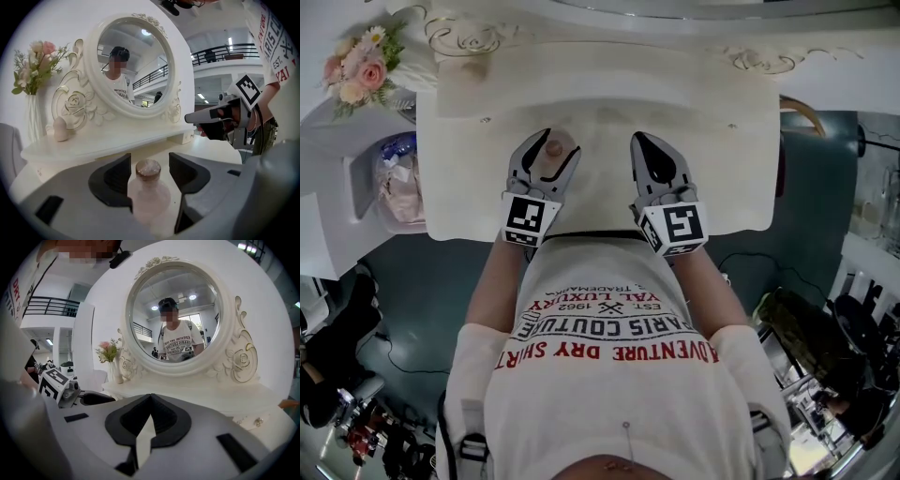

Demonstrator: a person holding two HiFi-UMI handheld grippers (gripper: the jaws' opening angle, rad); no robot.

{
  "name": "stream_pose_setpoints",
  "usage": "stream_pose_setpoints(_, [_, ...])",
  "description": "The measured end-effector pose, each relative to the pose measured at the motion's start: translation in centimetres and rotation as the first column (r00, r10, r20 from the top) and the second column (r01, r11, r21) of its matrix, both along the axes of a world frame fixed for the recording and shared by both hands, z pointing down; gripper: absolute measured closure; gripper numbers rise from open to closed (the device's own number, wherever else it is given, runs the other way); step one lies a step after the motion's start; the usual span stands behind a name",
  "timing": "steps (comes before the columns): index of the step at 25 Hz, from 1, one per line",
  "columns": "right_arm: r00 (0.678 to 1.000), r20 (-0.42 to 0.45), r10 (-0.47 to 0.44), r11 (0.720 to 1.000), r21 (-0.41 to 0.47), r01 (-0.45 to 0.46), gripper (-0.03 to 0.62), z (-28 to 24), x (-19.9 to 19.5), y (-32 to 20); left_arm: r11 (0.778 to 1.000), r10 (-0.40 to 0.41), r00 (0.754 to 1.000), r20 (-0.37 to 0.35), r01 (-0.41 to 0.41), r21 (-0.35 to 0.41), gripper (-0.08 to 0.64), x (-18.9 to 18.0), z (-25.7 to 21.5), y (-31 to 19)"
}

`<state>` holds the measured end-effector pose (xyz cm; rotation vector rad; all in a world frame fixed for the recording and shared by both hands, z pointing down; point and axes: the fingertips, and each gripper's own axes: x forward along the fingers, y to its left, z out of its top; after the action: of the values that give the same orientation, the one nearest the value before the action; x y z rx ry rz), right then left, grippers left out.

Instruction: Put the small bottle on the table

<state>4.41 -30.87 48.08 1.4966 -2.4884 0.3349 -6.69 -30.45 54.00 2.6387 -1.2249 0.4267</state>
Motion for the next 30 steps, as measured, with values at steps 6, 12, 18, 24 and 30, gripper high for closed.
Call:
stream_pose_setpoints(6, [1.000, -0.013, 0.008, 1.000, 0.010, -0.008, 0.594, -2.0, -0.9, 1.1, 0.999, 0.008, 1.000, 0.021, -0.010, 0.052, 0.324, -1.0, -4.3, 1.4])
stream_pose_setpoints(12, [1.000, -0.029, 0.012, 0.999, 0.036, -0.011, 0.594, -4.1, -1.8, 1.8, 0.995, 0.004, 1.000, 0.017, -0.006, 0.104, 0.347, -3.4, -8.5, 1.7])
stream_pose_setpoints(18, [0.999, -0.028, 0.024, 0.997, 0.070, -0.022, 0.594, -6.2, -2.6, 2.3, 0.991, -0.016, 1.000, 0.008, 0.015, 0.131, 0.458, -5.5, -11.5, 2.1])
stream_pose_setpoints(24, [1.000, -0.002, 0.005, 0.990, 0.140, -0.004, 0.594, -9.2, -3.7, 3.1, 0.982, -0.079, 0.997, -0.002, 0.078, 0.171, 0.549, -7.9, -14.8, 2.5])
stream_pose_setpoints(30, [1.000, -0.008, 0.008, 0.982, 0.191, -0.006, 0.594, -10.8, -4.1, 3.4, 0.970, -0.099, 0.995, 0.007, 0.095, 0.223, 0.552, -9.4, -18.0, 3.3])
